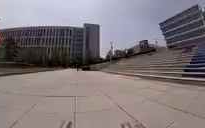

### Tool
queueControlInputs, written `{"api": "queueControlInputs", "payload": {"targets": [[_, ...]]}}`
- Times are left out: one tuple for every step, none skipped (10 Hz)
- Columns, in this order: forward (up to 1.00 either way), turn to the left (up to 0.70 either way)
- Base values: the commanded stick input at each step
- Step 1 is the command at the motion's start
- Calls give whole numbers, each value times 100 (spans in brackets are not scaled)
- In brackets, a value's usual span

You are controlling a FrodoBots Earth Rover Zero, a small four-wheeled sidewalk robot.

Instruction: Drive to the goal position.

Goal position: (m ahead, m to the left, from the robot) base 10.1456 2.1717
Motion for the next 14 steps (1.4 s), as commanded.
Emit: {"api": "queueControlInputs", "payload": {"targets": [[100,-1],[100,-1],[100,-1],[100,-1],[100,-1],[100,-1],[100,-1],[100,-1],[100,-1],[100,-1],[100,-1],[100,-1],[100,-1],[100,-1]]}}
